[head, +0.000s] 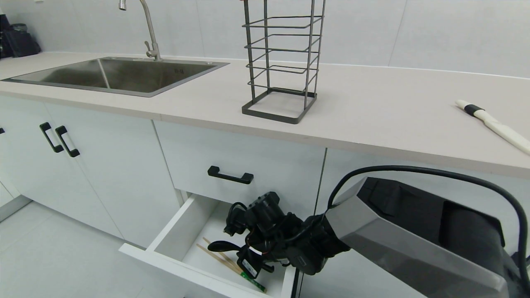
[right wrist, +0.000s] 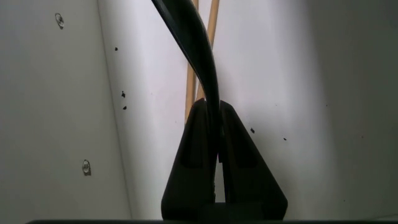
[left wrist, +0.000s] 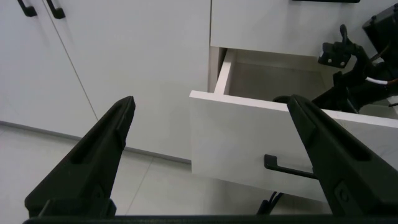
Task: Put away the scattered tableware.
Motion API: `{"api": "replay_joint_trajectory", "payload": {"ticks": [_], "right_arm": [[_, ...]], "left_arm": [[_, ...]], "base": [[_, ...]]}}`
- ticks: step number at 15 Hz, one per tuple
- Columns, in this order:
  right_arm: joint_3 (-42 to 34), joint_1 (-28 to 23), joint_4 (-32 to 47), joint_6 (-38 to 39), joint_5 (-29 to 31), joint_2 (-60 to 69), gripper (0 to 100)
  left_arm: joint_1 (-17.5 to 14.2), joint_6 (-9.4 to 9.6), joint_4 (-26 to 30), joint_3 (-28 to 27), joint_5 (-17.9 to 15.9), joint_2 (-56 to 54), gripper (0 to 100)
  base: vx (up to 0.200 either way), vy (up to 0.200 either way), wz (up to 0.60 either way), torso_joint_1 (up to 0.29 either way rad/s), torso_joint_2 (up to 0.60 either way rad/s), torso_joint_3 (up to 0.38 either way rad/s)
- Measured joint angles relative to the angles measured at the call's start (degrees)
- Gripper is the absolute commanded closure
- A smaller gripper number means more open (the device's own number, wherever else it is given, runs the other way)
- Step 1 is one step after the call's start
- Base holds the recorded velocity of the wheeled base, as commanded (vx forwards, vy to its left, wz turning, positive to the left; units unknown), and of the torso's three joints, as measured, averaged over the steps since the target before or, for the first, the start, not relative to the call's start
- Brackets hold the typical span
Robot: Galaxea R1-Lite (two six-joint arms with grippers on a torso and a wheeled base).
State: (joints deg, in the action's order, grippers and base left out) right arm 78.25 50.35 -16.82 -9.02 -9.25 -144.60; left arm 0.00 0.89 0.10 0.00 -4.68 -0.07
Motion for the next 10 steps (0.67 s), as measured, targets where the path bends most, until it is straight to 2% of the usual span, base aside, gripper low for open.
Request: {"api": "replay_joint_trajectory", "payload": {"ticks": [10], "right_arm": [[3.08, 0.30, 0.65, -1.84, -0.05, -4.01, 100]], "left_arm": [[0.00, 0.00, 0.00, 0.00, -0.02, 0.00, 0]], "base": [[0.000, 0.000, 0.00, 0.000, 0.00, 0.000]]}}
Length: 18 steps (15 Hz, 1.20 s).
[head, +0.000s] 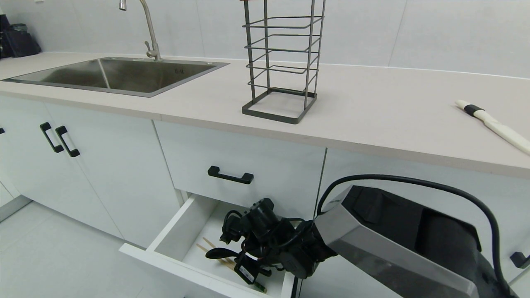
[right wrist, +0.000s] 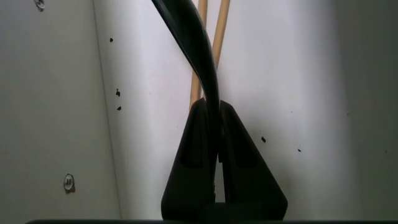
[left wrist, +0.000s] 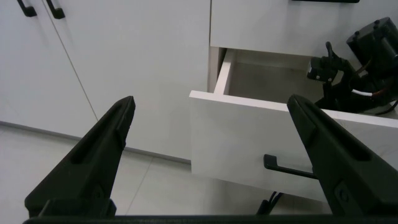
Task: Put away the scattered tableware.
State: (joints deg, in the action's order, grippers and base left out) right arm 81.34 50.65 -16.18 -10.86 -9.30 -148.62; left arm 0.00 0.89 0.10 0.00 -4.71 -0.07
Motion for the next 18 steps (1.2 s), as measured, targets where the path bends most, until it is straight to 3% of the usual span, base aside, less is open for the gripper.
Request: {"api": "replay_joint_trajectory", "payload": {"ticks": [4, 5, 18], "right_arm": [[1.60, 0.01, -0.02, 0.00, 0.11, -0.91, 100], [1.73, 0.04, 0.23, 0.00, 0.11, -1.06, 0], [0.85, 1.39, 5.56, -3.34, 0.00, 3.83, 0]], "left_arm": [[0.00, 0.00, -0.02, 0.00, 0.02, 0.00, 0], [0.00, 0.00, 0.00, 0.00, 0.02, 0.00, 0], [0.00, 0.00, 0.00, 0.00, 0.04, 0.00, 0]], "base": [[0.000, 0.000, 0.00, 0.000, 0.00, 0.000], [0.000, 0.000, 0.00, 0.000, 0.00, 0.000], [0.000, 0.000, 0.00, 0.000, 0.00, 0.000]]}}
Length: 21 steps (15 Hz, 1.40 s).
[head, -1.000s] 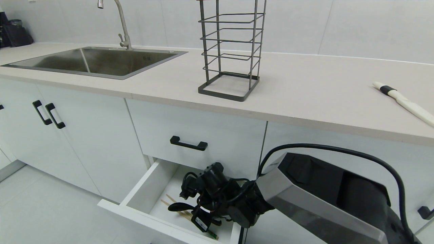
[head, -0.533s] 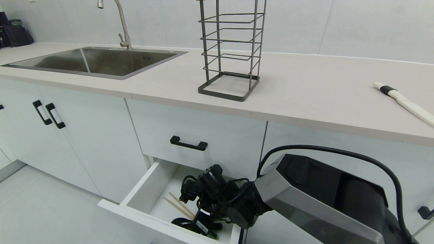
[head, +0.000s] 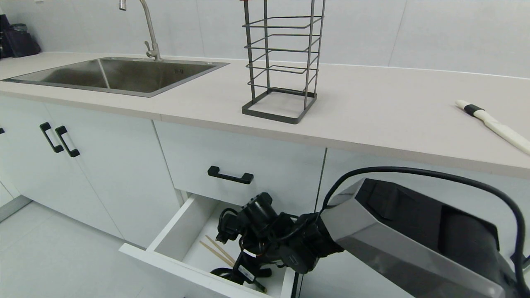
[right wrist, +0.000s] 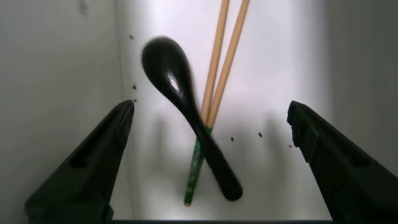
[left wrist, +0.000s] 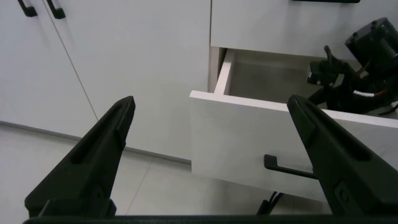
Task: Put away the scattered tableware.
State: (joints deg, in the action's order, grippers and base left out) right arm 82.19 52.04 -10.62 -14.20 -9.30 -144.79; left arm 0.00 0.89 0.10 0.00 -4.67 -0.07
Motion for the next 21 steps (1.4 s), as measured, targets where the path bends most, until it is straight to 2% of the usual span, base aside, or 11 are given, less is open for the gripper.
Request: {"api": "replay_joint_trajectory", "payload": {"ticks": [10, 21], "right_arm": [[-11.43, 2.10, -0.79, 1.84, 2.63, 16.12, 0], [-38.47, 2.23, -8.59, 4.77, 4.19, 37.49, 0]], "left_arm": [[0.00, 0.00, 0.00, 0.00, 0.00, 0.00, 0], [0.00, 0.00, 0.00, 0.00, 0.00, 0.00, 0]], "base": [[0.000, 0.000, 0.00, 0.000, 0.00, 0.000], [0.000, 0.000, 0.00, 0.000, 0.00, 0.000]]}}
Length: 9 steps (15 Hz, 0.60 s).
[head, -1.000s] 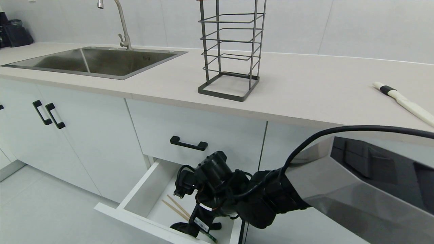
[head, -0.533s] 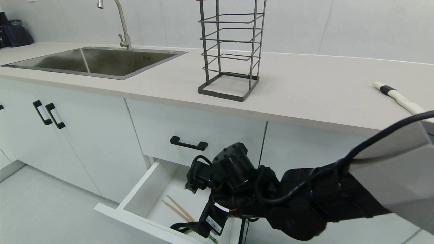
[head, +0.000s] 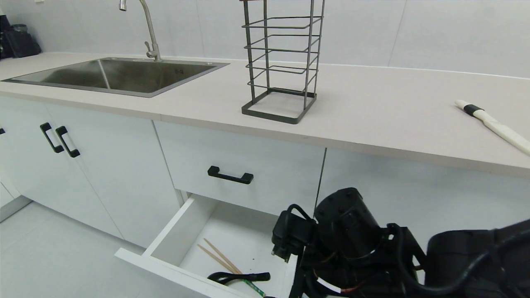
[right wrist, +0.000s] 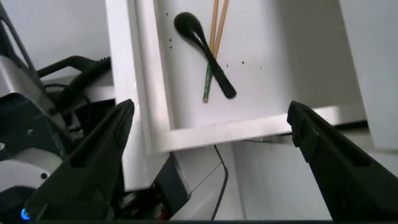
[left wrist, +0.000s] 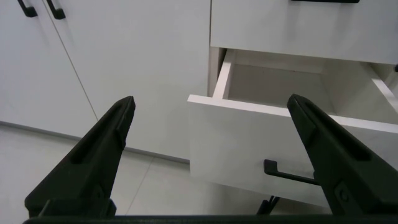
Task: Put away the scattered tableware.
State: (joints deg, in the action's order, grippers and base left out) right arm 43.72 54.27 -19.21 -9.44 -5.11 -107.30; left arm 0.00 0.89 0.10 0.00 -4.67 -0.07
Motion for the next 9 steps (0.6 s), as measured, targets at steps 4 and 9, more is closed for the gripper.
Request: {"api": "replay_joint_trajectory", "payload": {"ticks": [4, 9], "right_arm": [[-8.58, -0.39, -1.10, 1.39, 0.10, 8.46, 0], [-22.75, -3.45, -1.06, 1.50, 0.10, 23.63, 0]], "left_arm": [[0.00, 0.00, -0.02, 0.00, -0.01, 0.00, 0], [0.00, 0.00, -0.02, 0.00, -0.01, 0.00, 0]], "base": [[0.000, 0.000, 0.00, 0.000, 0.00, 0.000], [0.000, 0.000, 0.00, 0.000, 0.00, 0.000]]}}
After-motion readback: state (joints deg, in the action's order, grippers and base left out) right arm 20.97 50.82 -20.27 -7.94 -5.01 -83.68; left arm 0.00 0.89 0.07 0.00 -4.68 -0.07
